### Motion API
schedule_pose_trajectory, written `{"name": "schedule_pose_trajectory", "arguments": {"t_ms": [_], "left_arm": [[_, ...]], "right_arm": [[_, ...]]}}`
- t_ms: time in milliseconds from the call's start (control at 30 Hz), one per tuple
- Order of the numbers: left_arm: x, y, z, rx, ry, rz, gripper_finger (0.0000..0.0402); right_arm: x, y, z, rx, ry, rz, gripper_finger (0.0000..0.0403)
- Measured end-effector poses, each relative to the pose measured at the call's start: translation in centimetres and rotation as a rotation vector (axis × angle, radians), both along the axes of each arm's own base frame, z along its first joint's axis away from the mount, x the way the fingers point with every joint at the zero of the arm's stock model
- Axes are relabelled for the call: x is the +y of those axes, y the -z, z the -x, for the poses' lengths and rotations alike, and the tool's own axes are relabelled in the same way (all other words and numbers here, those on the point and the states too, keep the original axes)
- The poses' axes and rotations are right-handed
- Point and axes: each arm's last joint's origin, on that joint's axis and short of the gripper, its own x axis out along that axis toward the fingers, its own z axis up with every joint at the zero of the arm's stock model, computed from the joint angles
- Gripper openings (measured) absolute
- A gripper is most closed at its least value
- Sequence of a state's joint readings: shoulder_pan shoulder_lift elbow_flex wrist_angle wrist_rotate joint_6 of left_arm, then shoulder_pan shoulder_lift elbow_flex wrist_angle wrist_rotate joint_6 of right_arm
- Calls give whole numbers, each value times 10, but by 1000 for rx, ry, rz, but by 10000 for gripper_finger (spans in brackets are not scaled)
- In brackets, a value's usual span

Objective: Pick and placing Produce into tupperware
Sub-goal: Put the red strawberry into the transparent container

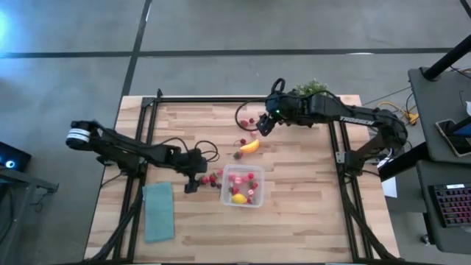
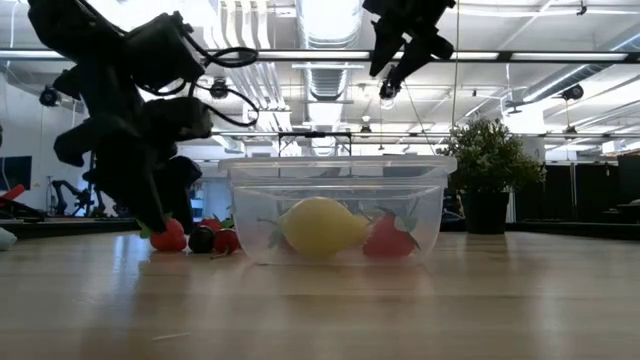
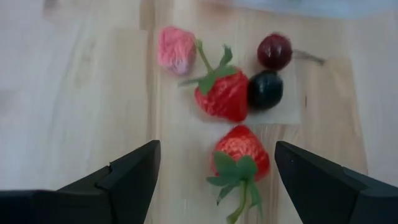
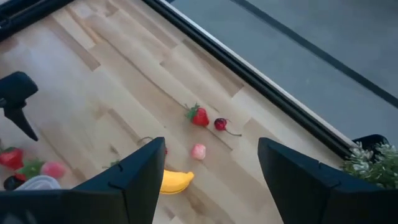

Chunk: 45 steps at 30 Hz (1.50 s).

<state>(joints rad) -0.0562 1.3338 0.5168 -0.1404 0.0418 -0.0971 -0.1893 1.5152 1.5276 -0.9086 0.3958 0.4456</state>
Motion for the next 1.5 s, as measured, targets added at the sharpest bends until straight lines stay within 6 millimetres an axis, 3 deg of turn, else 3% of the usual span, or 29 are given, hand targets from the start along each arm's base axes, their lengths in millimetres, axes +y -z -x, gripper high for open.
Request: {"name": "schedule_pose_trajectory", "arguments": {"t_ms": [567,967,1133,1367,1500], "left_arm": [[-19,13,-7,53,35,-85,291],[-18,10,-9,51,20,-106,147],[-18,-14,-15,24,-3,-136,118],[-17,-66,-22,-122,21,-209,145],[-19,-77,-30,-178,124,-270,140]], "right_arm": [[-2,4,1,37,-4,-1,249],[-2,4,1,37,-1,-4,249],[-1,5,2,41,3,-10,249],[-1,5,2,43,1,-13,249],[-1,5,2,45,1,-14,249]]}}
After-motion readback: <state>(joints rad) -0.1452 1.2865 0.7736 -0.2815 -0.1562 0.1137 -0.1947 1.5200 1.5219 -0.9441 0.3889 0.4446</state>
